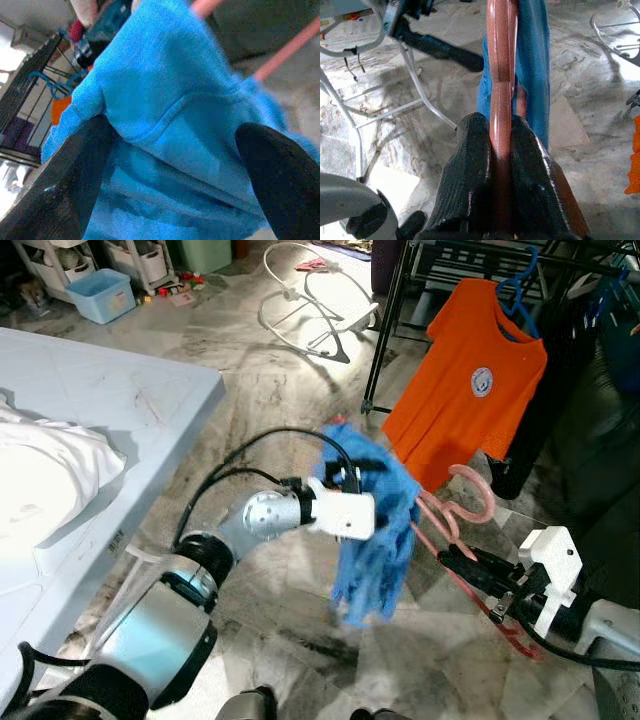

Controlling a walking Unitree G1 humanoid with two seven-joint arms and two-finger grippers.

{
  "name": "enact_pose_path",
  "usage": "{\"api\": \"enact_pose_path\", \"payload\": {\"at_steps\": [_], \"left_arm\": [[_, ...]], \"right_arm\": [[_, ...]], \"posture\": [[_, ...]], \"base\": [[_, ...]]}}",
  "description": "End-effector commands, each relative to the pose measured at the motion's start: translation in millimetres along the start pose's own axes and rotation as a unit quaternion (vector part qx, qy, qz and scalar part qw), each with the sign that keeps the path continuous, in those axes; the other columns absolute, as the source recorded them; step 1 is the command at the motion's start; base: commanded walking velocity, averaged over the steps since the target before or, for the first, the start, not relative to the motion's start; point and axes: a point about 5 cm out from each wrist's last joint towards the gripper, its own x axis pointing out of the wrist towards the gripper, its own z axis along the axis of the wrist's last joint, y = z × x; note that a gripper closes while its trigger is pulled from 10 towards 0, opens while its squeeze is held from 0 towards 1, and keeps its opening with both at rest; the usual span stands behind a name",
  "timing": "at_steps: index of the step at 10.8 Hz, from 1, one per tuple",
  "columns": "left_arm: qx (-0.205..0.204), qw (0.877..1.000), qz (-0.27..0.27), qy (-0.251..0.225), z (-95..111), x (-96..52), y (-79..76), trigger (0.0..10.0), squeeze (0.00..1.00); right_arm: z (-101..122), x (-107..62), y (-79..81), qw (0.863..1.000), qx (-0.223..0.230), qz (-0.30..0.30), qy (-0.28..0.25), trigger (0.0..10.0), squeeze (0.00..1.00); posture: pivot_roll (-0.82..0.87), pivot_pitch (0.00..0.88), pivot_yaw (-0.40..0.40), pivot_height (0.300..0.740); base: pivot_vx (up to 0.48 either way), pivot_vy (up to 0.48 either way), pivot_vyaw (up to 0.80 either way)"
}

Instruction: Hang hanger

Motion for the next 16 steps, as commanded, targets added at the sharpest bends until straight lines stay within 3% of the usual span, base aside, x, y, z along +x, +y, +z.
{"api": "enact_pose_path", "payload": {"at_steps": [1,2,3,5,7,9,10,11,12,13,14,15,16], "left_arm": [[0.018,0.999,0.027,-0.003,3.9,0.9,16.0,10.0,1.0],[0.022,0.999,0.024,-0.005,4.5,0.2,18.6,10.0,0.98],[0.006,1.0,0.004,-0.019,7.5,1.4,17.5,10.0,0.6],[0.006,0.999,-0.006,-0.041,11.8,3.7,9.6,10.0,0.36],[0.022,0.999,-0.003,-0.046,14.2,2.6,17.2,10.0,0.0],[0.054,0.997,-0.03,-0.038,12.4,1.7,13.4,10.0,0.0],[0.061,0.997,-0.048,-0.029,9.8,1.7,7.6,10.0,0.58],[0.069,0.995,-0.067,-0.019,6.7,1.0,2.0,10.0,0.83],[0.071,0.993,-0.093,-0.011,3.3,-0.9,-4.9,10.0,0.79],[0.068,0.988,-0.139,0.023,-6.9,-4.6,-19.2,10.0,0.6],[0.08,0.978,-0.183,0.063,-17.8,-9.8,-31.5,10.0,0.0],[0.063,0.972,-0.205,0.095,-26.2,-14.7,-36.6,10.0,0.0],[0.073,0.967,-0.211,0.12,-33.3,-20.2,-36.7,10.0,0.0]], "right_arm": [[-16.5,-2.5,7.2,0.999,0.011,0.022,0.042,10.0,0.0],[-19.4,-6.3,3.8,0.998,0.006,0.014,0.054,10.0,0.0],[-20.6,-6.8,-4.2,0.999,0.004,-0.018,0.045,10.0,0.0],[-21.1,4.2,-12.5,0.997,0.005,-0.082,0.007,10.0,0.0],[-30.2,6.1,-13.4,0.995,0.01,-0.093,0.016,10.0,0.0],[-28.4,6.5,-6.8,0.998,0.009,-0.052,0.02,10.0,0.0],[-23.3,6.5,-0.1,1.0,0.009,-0.018,0.022,10.0,0.0],[-20.8,5.0,7.9,0.999,0.004,0.02,0.036,10.0,0.0],[-19.4,3.0,11.8,0.998,-0.003,0.04,0.046,10.0,0.0],[-15.8,-0.4,12.1,0.997,-0.013,0.056,0.056,10.0,0.0],[-13.8,-2.5,8.6,0.996,-0.021,0.059,0.069,10.0,0.0],[-12.8,-2.6,6.0,0.995,-0.027,0.062,0.079,10.0,0.0],[-13.4,-0.9,6.3,0.993,-0.037,0.068,0.09,10.0,0.0]], "posture": [[0.07,0.168,-0.035,0.74],[0.07,0.17,-0.034,0.74],[0.07,0.17,-0.032,0.74],[0.07,0.167,-0.03,0.74],[0.07,0.167,-0.029,0.74],[0.07,0.163,-0.031,0.74],[0.07,0.161,-0.032,0.74],[0.07,0.16,-0.032,0.74],[0.07,0.16,-0.032,0.74],[0.06,0.158,-0.034,0.74],[0.06,0.159,-0.045,0.74],[0.06,0.158,-0.059,0.74],[0.06,0.158,-0.062,0.74]], "base": [[0.0,0.0,0.0],[0.0,0.0,0.0],[0.0,0.0,0.0],[0.0,0.0,0.0],[0.0,0.0,0.0],[0.0,0.0,0.0],[0.0,0.0,0.0],[0.0,0.0,0.0],[0.0,0.0,0.0],[0.0,0.0,0.0],[0.0,0.0,0.0],[0.0,0.0,0.0],[0.0,0.0,0.0]]}}
